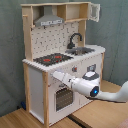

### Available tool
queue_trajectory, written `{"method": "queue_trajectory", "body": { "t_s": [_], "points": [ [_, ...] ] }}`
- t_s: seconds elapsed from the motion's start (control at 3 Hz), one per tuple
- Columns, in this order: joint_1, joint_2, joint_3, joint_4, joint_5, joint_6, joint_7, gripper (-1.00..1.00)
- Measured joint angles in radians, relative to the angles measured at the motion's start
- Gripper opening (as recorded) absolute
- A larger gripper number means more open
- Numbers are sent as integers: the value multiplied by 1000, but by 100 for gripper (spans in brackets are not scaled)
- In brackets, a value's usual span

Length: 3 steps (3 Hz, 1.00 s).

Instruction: Play with the kitchen

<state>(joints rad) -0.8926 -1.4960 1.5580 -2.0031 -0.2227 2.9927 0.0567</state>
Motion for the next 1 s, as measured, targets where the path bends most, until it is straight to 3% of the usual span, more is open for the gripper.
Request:
{"method": "queue_trajectory", "body": {
  "t_s": [0.67, 1.0],
  "points": [
    [-3, 0, -26, -9, 0, 56, -216, 100],
    [-8, 1, -29, -36, 0, 106, -307, 100]
  ]
}}
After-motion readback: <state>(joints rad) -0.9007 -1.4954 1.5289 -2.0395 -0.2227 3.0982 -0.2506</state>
